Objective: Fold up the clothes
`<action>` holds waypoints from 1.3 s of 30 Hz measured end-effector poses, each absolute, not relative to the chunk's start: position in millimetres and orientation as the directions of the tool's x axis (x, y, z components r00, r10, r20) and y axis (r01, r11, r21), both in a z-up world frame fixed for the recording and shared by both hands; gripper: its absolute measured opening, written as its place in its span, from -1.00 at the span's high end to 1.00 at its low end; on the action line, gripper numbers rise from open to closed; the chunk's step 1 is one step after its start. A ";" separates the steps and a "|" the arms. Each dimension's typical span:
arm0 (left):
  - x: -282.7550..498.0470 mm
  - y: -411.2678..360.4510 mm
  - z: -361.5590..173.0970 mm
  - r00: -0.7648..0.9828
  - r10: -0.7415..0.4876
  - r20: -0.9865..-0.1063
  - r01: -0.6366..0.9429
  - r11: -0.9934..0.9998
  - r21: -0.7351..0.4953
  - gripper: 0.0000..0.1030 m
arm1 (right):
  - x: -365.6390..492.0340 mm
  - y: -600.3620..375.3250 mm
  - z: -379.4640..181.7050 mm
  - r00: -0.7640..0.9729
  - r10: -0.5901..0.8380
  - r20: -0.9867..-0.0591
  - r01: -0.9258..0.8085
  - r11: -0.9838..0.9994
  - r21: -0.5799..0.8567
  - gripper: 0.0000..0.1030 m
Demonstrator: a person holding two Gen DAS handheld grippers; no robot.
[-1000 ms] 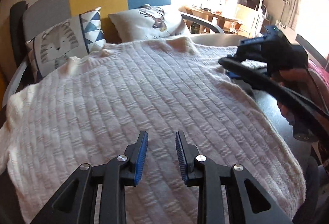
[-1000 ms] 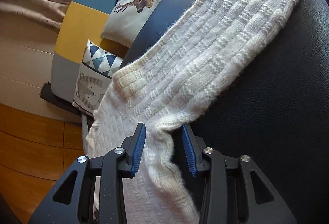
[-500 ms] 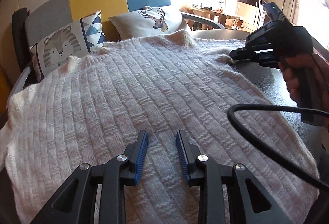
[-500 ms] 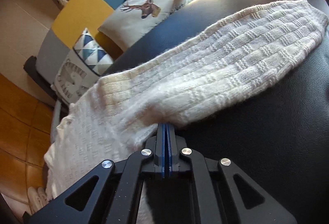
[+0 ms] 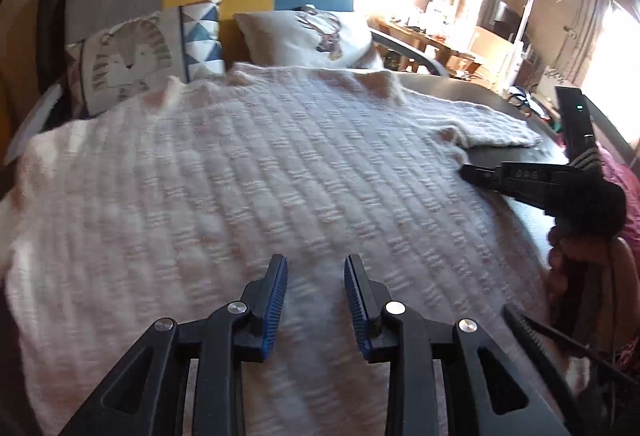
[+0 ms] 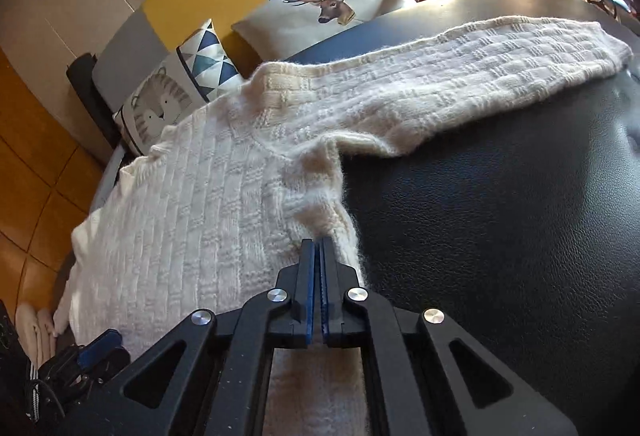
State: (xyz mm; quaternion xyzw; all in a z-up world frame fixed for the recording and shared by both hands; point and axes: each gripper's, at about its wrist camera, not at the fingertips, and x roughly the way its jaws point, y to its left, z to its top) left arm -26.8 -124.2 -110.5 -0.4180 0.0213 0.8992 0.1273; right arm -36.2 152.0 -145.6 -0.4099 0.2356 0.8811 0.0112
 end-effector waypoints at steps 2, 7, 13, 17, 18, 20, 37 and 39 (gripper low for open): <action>-28.2 -153.6 -111.0 -0.642 0.126 -0.756 -0.151 -0.988 -0.036 0.42 | -35.9 151.9 -145.3 -0.665 -0.176 -0.726 -0.209 -0.889 0.407 1.00; -28.7 -227.9 -123.3 -0.655 0.200 -0.729 -0.022 -0.969 -0.246 0.42 | -32.3 169.0 -154.6 -0.697 -0.276 -0.662 -0.201 -0.811 0.549 1.00; -27.6 -222.3 -125.8 -0.670 0.184 -0.720 -0.029 -0.975 -0.222 0.39 | -25.0 192.7 -171.0 -0.746 -0.412 -0.523 -0.180 -0.632 0.754 1.00; -30.3 -215.1 -124.6 -0.671 0.163 -0.723 -0.033 -0.981 -0.191 0.37 | -26.3 198.0 -161.8 -0.735 -0.429 -0.525 -0.171 -0.632 0.756 0.77; -30.3 -218.0 -125.1 -0.671 0.178 -0.719 -0.034 -0.977 -0.210 0.37 | -28.0 202.9 -154.6 -0.732 -0.406 -0.547 -0.166 -0.673 0.721 0.70; -29.8 -223.1 -126.0 -0.673 0.204 -0.711 -0.035 -0.969 -0.245 0.37 | -25.1 227.9 -146.2 -0.752 -0.302 -0.586 -0.223 -0.720 0.657 0.05; -29.1 -221.4 -126.7 -0.680 0.201 -0.705 -0.039 -0.970 -0.240 0.36 | -53.2 467.5 -190.8 -0.716 0.118 -0.688 -0.655 -0.454 0.603 -0.33; -29.4 -221.5 -126.9 -0.680 0.202 -0.705 -0.039 -0.970 -0.241 0.36 | -57.3 471.9 -192.5 -0.726 0.124 -0.676 -0.650 -0.443 0.617 -0.31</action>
